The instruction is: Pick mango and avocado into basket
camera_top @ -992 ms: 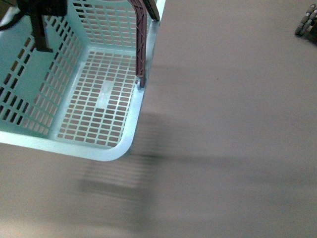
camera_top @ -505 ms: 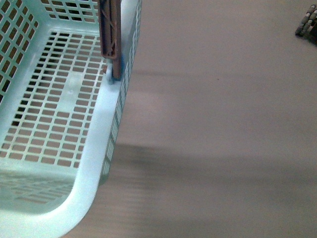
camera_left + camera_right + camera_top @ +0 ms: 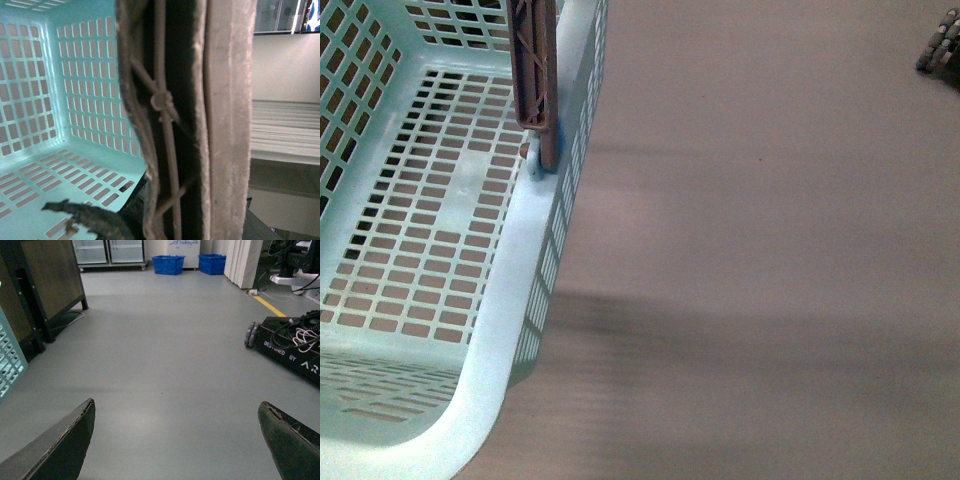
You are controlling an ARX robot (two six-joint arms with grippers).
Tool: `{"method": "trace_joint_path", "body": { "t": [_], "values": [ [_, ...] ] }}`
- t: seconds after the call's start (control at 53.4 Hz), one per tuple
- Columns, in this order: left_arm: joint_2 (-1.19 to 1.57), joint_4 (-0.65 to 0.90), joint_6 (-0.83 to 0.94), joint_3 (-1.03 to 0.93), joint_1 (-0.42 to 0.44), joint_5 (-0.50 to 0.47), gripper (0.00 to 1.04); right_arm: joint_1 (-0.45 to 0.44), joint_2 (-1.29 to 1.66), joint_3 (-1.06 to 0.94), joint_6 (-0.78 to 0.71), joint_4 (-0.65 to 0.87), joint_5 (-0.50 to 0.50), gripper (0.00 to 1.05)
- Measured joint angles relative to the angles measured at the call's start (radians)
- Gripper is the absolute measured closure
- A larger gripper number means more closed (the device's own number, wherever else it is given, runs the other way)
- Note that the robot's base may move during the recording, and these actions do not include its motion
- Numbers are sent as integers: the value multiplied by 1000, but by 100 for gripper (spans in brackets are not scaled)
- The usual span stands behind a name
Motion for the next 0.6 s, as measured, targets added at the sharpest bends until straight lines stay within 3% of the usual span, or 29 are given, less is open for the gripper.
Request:
{"method": "trace_joint_path", "body": {
  "t": [0.599],
  "values": [
    [0, 0, 0, 0, 0, 0, 89, 0, 0, 0, 0, 0, -2, 9]
  ]
}}
